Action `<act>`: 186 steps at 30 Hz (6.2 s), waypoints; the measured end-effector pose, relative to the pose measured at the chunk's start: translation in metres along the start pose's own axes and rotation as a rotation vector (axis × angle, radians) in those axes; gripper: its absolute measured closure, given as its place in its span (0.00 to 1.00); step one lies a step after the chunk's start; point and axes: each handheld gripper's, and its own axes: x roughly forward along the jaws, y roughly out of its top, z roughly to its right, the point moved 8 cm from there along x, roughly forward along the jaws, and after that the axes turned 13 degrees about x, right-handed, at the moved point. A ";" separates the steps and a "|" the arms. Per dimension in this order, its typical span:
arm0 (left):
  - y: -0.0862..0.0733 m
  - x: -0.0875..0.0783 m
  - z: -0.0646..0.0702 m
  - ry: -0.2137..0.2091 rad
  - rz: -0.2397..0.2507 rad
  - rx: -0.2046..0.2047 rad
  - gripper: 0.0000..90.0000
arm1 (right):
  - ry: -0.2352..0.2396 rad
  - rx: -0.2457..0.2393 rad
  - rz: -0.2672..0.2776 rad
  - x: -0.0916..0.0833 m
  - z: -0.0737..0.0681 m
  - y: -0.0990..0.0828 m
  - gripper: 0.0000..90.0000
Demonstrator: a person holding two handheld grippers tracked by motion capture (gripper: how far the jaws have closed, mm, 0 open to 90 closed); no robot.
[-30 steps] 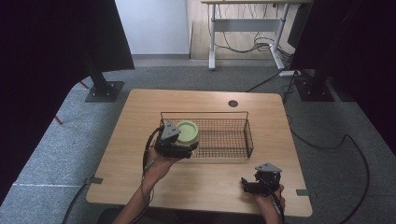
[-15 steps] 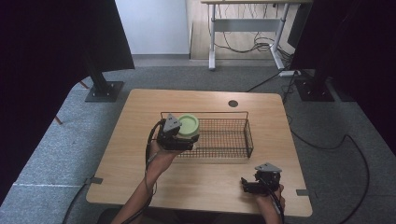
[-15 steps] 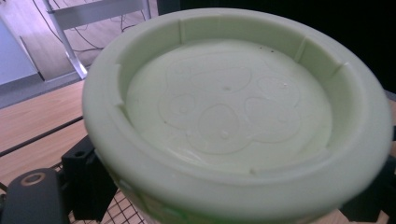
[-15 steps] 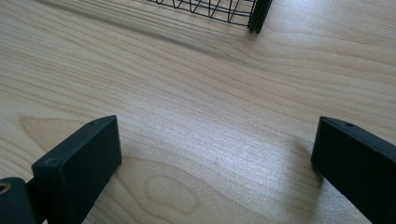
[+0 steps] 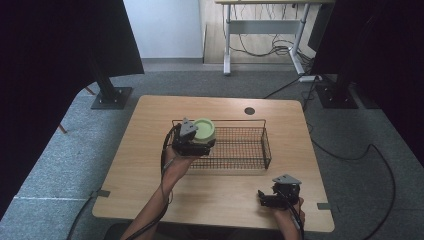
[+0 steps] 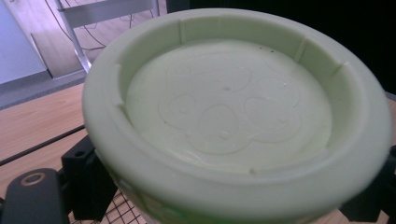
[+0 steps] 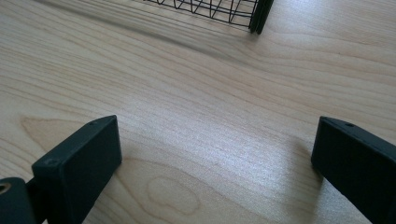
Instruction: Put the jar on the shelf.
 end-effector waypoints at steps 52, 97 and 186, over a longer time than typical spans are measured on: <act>-0.055 0.059 0.017 0.026 -0.101 -0.026 0.13 | 0.008 -0.007 -0.003 0.000 -0.002 0.000 0.01; -0.055 0.042 0.018 -0.010 -0.070 -0.027 0.05 | 0.011 -0.012 -0.002 0.001 -0.003 0.000 0.01; -0.125 -0.053 0.000 0.002 -0.012 -0.095 0.06 | 0.008 -0.008 -0.001 0.001 -0.004 0.000 0.01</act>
